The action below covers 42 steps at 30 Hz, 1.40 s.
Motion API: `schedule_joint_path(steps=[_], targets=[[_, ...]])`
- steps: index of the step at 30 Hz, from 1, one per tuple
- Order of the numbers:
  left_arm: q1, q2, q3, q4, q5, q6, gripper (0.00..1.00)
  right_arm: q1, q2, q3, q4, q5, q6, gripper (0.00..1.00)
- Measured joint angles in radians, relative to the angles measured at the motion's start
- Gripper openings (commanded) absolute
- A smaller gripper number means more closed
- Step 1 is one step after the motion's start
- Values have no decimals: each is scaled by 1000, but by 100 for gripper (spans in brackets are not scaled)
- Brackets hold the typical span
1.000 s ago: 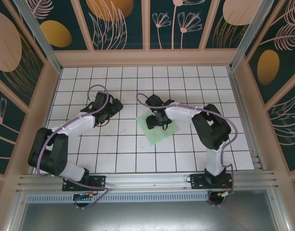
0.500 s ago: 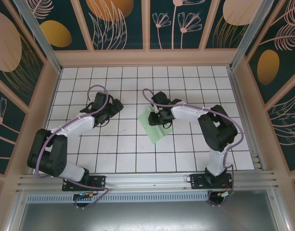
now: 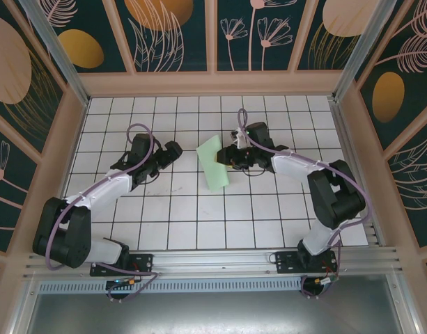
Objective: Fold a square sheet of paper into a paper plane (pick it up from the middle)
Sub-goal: First fold in half a square sheet of paper at the center of the table.
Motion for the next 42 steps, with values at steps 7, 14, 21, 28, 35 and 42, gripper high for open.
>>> schedule_joint_path(steps=[7,14,21,28,35,42], targets=[[0,4,-76,124,122,-27,87,-5,95,0,-15,63,11,49],[-46,52,-157,284,232,-90,78,-33,112,-22,27,49,58,50],[-122,145,-158,449,307,-156,63,-52,113,-54,108,-20,130,52],[-150,235,-158,613,360,-225,56,-58,120,-74,180,-70,201,52],[-153,303,-167,751,400,-288,51,-61,123,-86,227,-105,244,53],[-159,330,-170,809,407,-318,39,-63,123,-89,244,-115,259,53]])
